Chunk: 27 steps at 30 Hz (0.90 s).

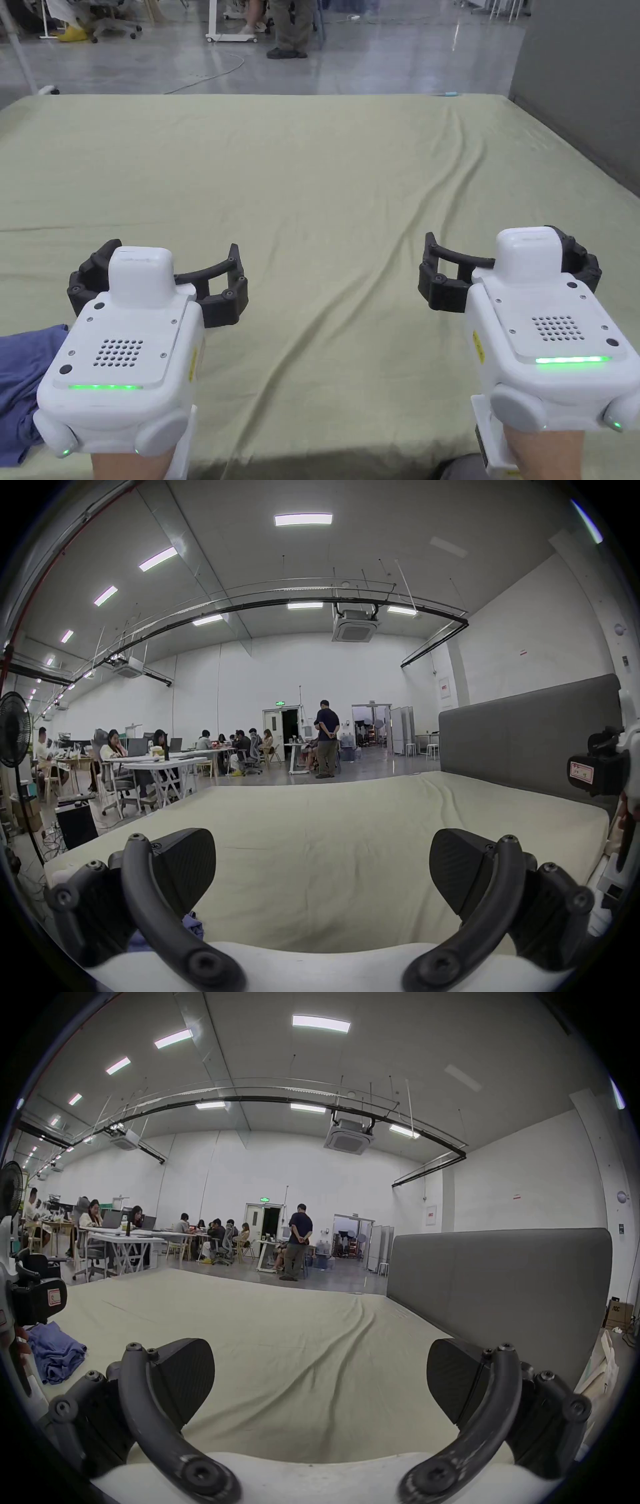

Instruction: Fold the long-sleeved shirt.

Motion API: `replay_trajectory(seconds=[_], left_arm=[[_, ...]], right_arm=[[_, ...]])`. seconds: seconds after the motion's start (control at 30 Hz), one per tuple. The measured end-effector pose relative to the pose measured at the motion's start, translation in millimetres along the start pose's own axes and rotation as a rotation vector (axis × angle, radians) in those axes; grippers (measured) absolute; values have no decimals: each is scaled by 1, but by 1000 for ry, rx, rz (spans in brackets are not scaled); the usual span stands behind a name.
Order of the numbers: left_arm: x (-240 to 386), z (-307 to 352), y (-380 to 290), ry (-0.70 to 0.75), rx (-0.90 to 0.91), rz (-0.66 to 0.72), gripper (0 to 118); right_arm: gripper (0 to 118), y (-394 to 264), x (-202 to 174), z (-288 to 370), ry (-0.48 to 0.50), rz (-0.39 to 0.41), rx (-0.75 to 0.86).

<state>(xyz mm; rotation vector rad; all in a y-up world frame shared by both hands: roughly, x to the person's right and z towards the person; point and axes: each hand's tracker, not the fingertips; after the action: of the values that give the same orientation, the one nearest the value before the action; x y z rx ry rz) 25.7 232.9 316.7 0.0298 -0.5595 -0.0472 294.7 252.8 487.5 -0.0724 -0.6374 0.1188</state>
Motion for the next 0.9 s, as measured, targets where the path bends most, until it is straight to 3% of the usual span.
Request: replay_trajectory(seconds=[0.9], left_arm=[[7,11,-5,1,17,-41,118]], right_arm=[[118,0,2,6,-10,-13,5]])
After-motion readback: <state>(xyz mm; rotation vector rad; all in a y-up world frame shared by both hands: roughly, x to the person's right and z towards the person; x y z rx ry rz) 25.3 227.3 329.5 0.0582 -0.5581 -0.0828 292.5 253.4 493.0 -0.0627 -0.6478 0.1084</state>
